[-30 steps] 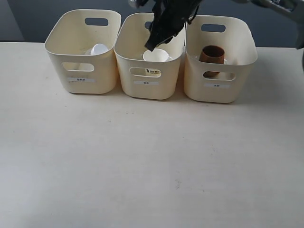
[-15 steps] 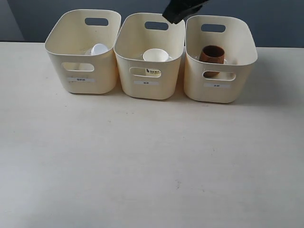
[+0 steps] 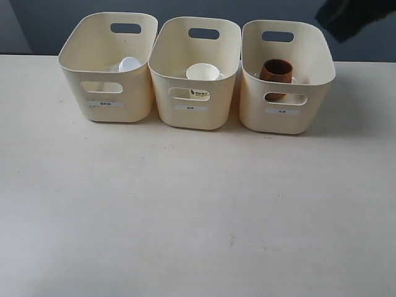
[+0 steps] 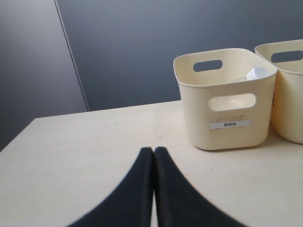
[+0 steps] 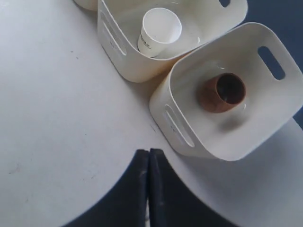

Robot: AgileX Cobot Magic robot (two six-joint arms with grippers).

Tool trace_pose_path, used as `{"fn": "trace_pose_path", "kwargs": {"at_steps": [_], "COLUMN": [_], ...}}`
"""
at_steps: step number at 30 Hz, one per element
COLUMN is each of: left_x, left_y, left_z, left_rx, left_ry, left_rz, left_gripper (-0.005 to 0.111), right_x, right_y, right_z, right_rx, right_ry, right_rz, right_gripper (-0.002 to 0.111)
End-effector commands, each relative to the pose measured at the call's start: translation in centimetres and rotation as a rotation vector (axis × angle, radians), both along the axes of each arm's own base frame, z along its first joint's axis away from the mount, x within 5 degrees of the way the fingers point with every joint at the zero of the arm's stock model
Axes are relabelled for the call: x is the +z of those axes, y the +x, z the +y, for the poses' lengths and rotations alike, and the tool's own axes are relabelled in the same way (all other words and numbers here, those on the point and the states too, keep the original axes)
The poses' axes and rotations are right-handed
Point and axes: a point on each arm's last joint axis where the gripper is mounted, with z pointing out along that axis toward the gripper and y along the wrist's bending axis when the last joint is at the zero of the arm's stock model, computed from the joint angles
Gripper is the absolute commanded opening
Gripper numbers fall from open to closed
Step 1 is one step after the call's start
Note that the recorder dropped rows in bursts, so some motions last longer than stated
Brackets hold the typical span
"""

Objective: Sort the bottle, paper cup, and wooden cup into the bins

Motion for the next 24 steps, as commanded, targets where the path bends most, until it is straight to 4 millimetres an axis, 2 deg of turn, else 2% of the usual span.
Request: {"fn": "trace_pose_path", "kwargs": {"at_steps": [1,5,6,8,16,20,24], "left_x": [0.0,0.0,0.0,0.0,0.0,0.0,0.0], "left_y": [0.0,0.0,0.0,0.0,0.0,0.0,0.0], "left_z": [0.0,0.0,0.0,0.0,0.0,0.0,0.0], "left_rx": [0.001,0.001,0.001,0.001,0.001,0.001,0.001], "left_ry": [-0.001,-0.001,-0.001,-0.001,-0.001,-0.001,-0.001], "left_rz": [-0.010,-0.010,-0.010,-0.010,-0.010,-0.010,-0.010], "left_gripper": [0.000,0.000,0.000,0.000,0.000,0.000,0.000], "right_x": [0.8,1.5,2.1,3.1,5.1,5.3,5.3], "right_y": [-4.3,-8.4,-10.3,-12.6,-19.0,-20.3,-20.4], "right_z": [-2.6,-4.1,-4.7,-5.6,-7.9,-8.3,-8.3], "right_rx": [-0.040,-0.057,-0.087,-0.129,-0.151,-0.145,-0.145], "right_ry": [0.007,0.042,0.087,0.156,0.278,0.303,0.304], "right_rz": [-0.080,-0.136,-0.166,-0.215,-0.387,-0.421,-0.424], "right_gripper": [-0.001,-0.001,-0.001,-0.001,-0.001,-0.001,-0.001]}}
